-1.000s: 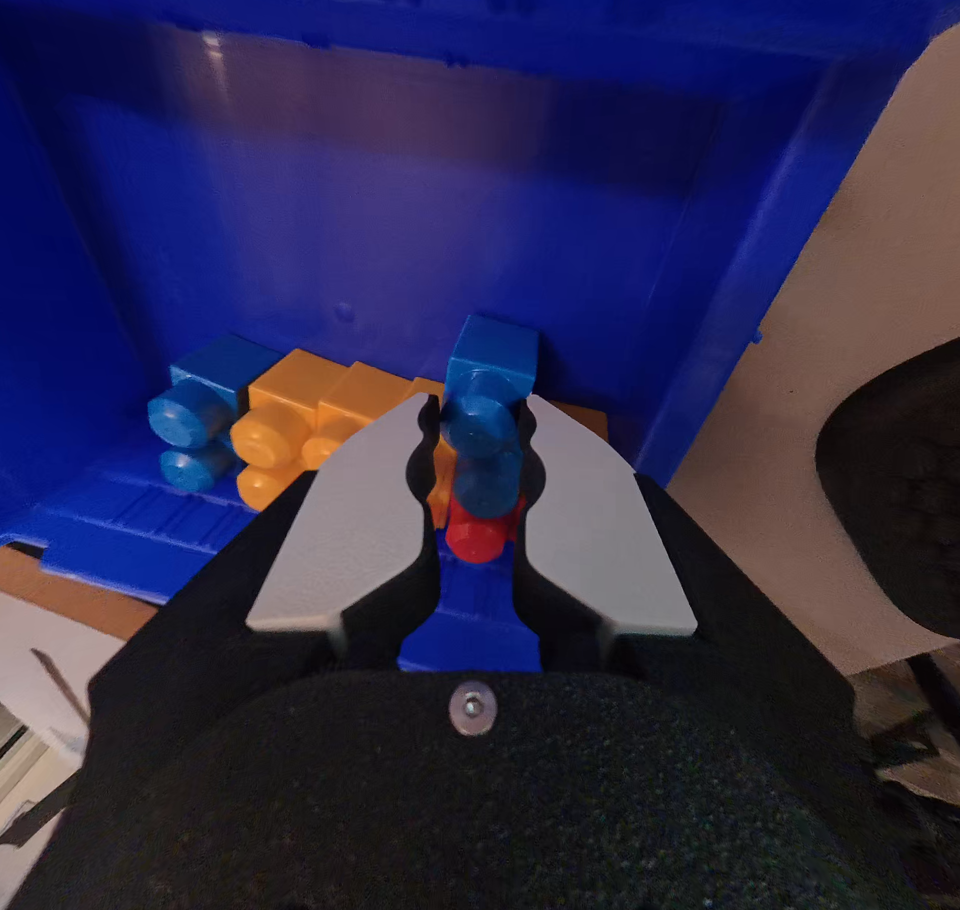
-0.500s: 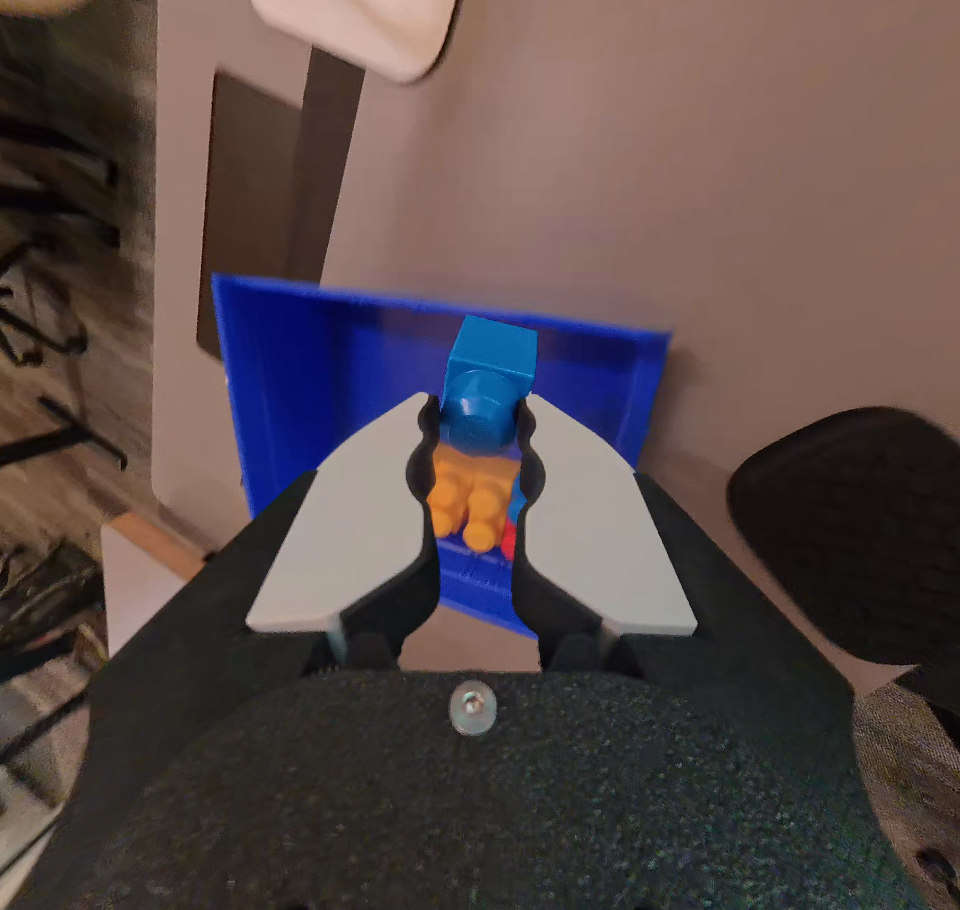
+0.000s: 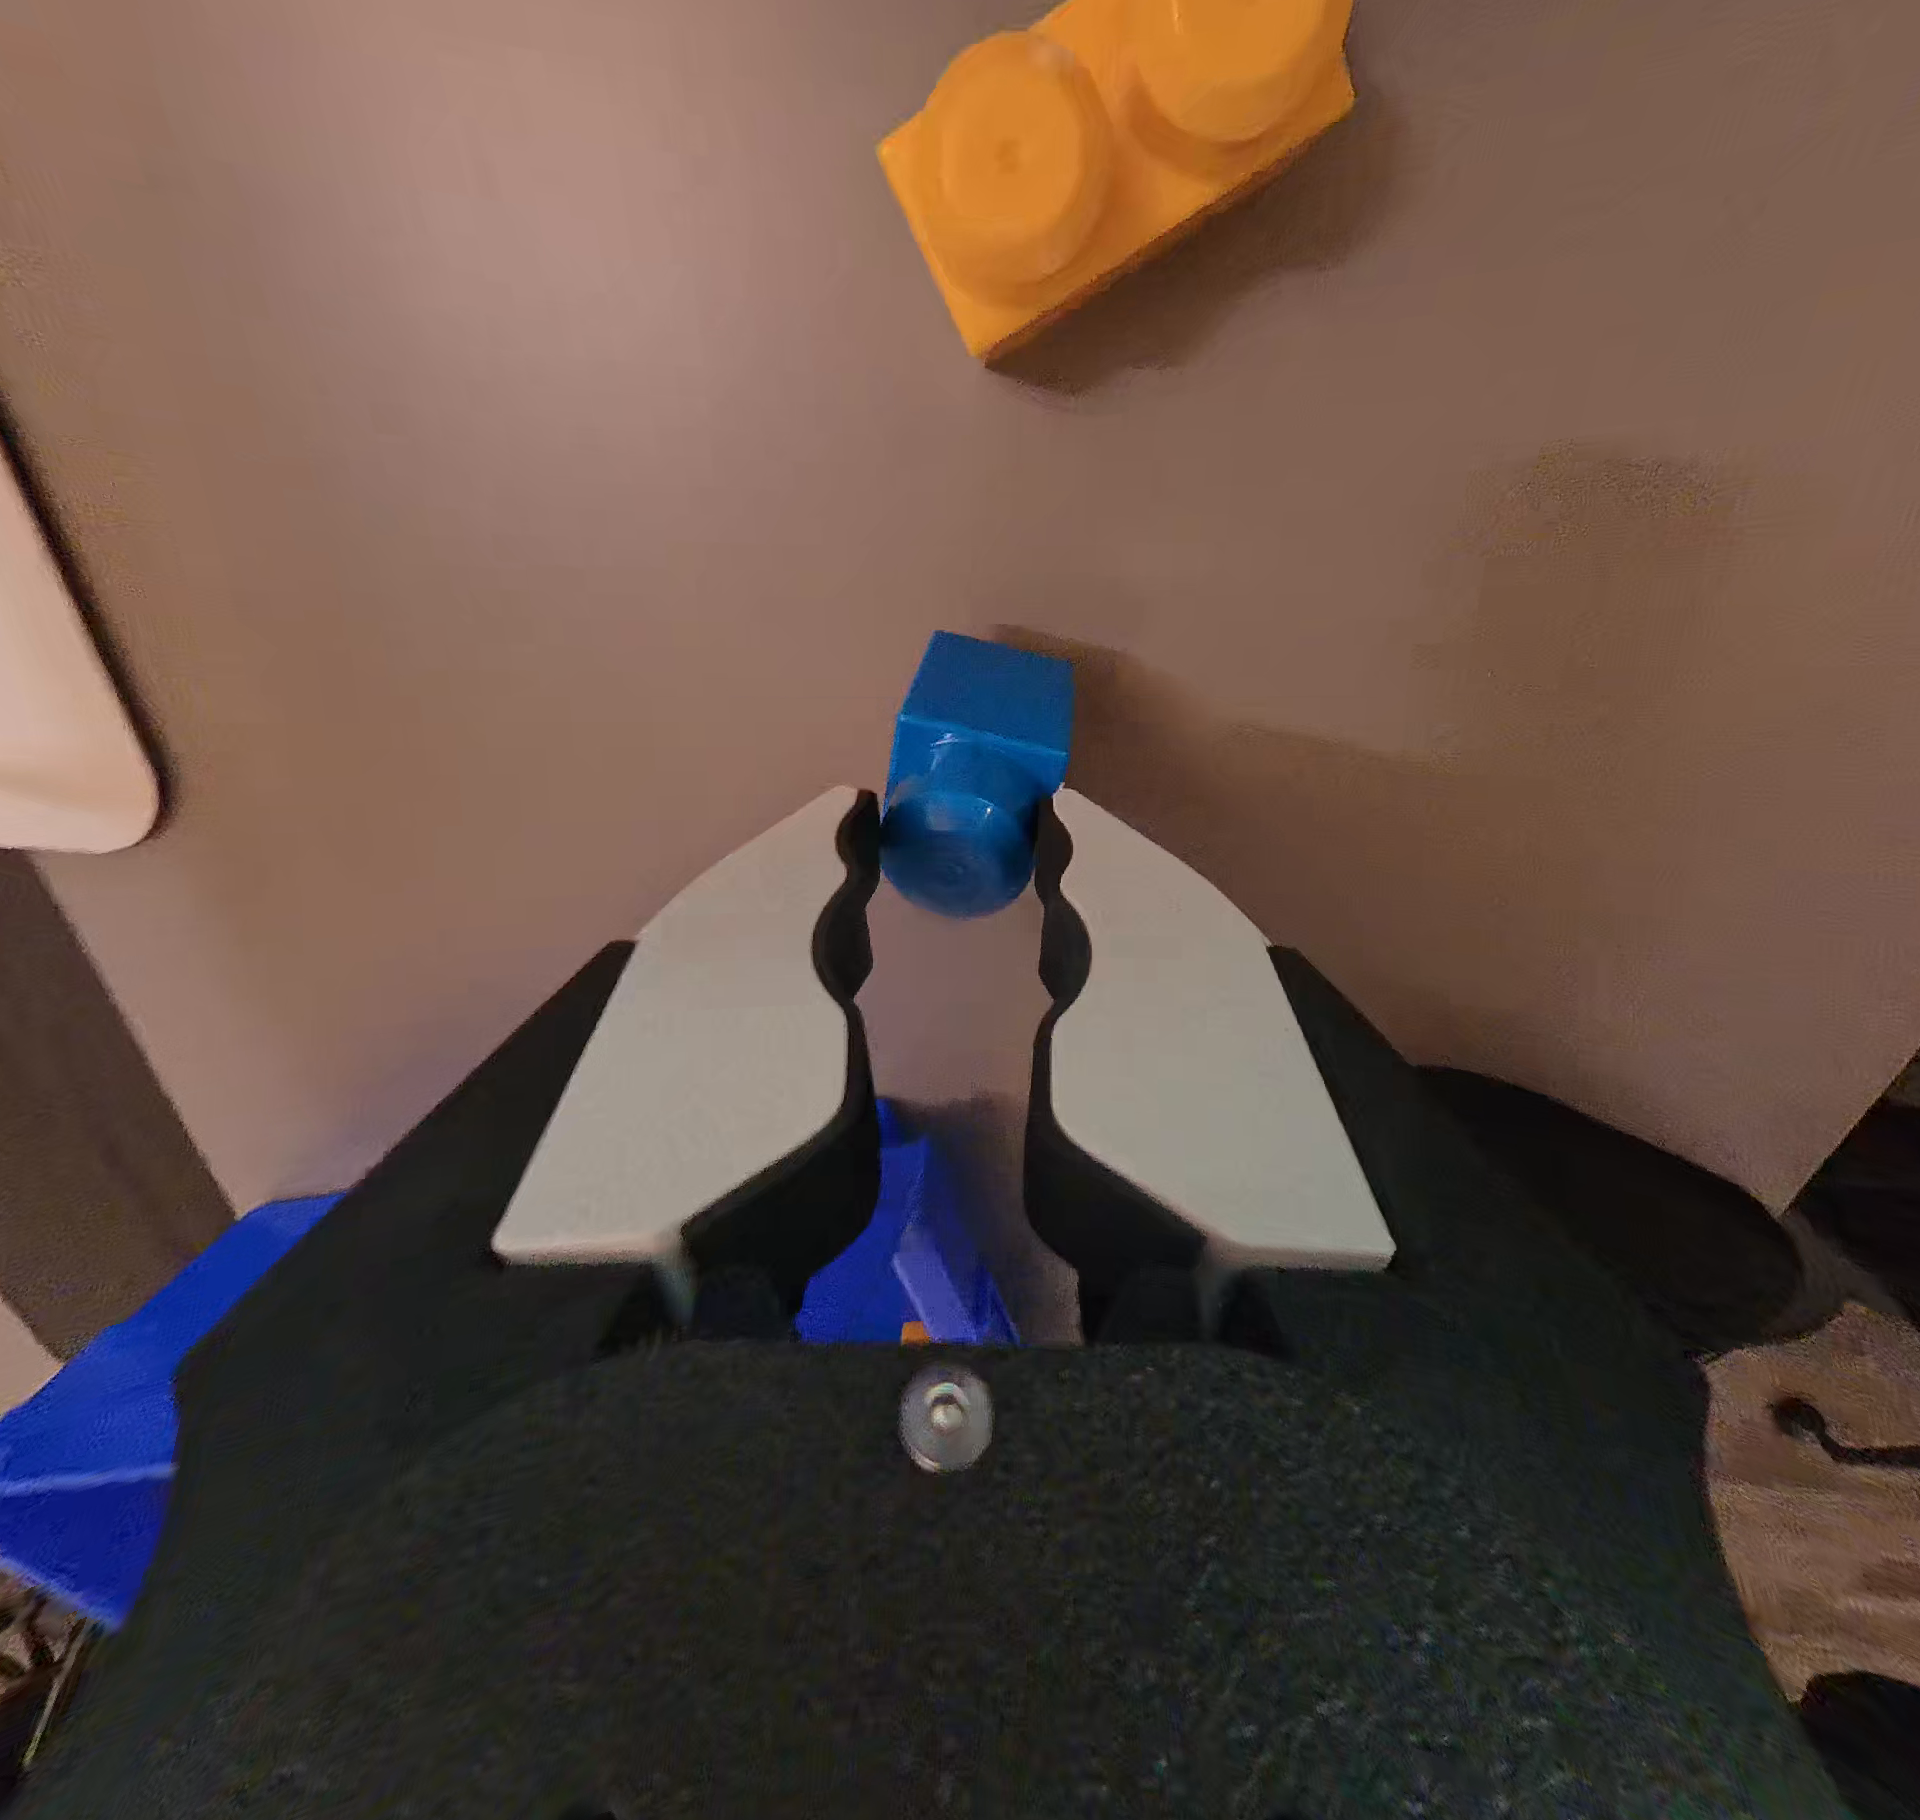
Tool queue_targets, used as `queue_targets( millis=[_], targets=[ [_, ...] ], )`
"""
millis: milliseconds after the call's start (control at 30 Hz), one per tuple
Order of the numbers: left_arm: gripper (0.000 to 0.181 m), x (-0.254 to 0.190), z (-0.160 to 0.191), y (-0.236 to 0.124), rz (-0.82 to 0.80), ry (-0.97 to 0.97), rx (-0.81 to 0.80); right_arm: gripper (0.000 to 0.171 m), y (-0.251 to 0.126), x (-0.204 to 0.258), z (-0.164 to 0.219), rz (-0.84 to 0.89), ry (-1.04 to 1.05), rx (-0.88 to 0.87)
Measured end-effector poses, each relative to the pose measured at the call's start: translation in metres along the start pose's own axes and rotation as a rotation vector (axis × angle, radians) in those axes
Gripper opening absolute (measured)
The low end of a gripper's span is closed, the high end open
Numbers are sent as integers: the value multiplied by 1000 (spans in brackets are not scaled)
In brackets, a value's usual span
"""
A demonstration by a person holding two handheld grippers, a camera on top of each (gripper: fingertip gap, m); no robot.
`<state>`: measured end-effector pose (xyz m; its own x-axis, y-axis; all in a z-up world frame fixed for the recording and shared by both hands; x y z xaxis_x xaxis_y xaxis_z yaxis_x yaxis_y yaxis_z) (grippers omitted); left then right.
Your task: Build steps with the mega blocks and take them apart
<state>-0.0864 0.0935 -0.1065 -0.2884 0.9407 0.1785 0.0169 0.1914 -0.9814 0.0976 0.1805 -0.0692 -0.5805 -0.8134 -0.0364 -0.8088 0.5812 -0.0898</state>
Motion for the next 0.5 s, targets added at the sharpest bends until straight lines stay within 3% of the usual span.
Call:
queue_targets(
  millis=[500],
  targets=[
    [29,-7,-3,24,6,-2,-28,1,2,2,1,-9,4,8]
  ],
)
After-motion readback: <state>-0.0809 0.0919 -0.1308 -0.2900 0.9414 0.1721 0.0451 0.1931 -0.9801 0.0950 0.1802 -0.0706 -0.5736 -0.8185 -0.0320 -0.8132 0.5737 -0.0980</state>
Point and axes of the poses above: each gripper's, where its closed fingertips meet, y out along the fingers, z out of its underside, x = y × z across the jaws, the point moved 7 cm from there along -y, back along the fingers, and after that the axes turned 7 degrees about -z, right-handed, at the moved point
